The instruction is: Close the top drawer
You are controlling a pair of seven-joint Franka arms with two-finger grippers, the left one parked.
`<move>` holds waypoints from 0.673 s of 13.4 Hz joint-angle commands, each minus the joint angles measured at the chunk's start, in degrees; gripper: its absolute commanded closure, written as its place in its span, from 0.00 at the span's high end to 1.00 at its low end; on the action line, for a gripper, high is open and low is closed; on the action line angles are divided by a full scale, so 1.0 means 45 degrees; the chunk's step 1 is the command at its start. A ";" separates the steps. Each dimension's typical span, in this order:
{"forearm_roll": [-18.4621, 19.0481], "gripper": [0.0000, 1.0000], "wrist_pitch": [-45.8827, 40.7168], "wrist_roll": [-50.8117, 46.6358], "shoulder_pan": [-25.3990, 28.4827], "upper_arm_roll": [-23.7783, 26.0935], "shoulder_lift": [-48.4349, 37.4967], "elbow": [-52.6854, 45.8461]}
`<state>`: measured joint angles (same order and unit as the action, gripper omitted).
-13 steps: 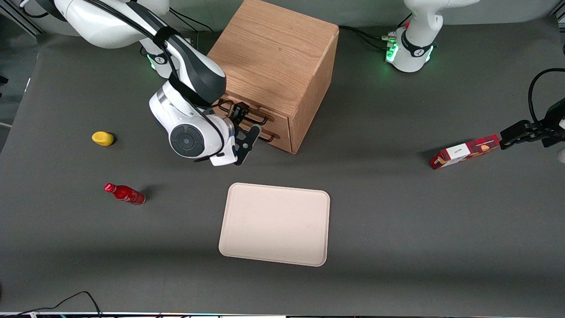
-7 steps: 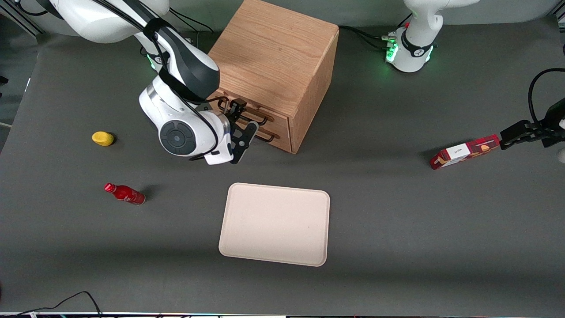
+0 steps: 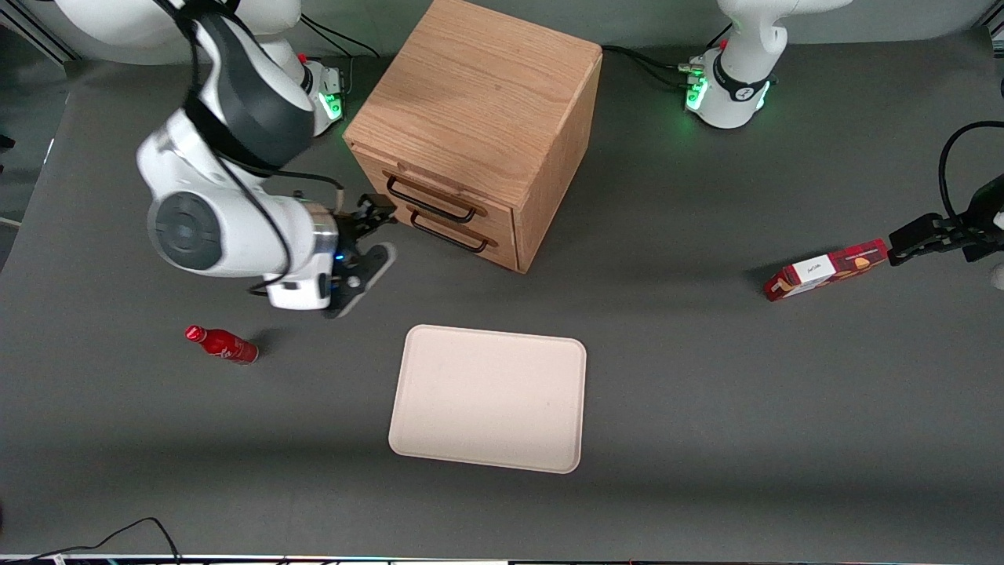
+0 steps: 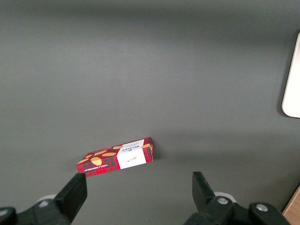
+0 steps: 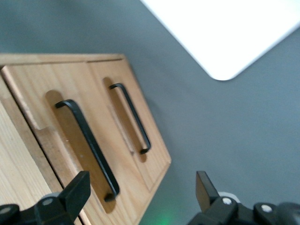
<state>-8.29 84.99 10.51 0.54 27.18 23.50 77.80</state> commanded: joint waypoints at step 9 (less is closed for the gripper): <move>0.2075 1.00 0.2089 -0.1984 0.0310 -0.4765 -0.2545 0.0660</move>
<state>0.05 92.91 2.28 1.05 9.30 14.32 78.15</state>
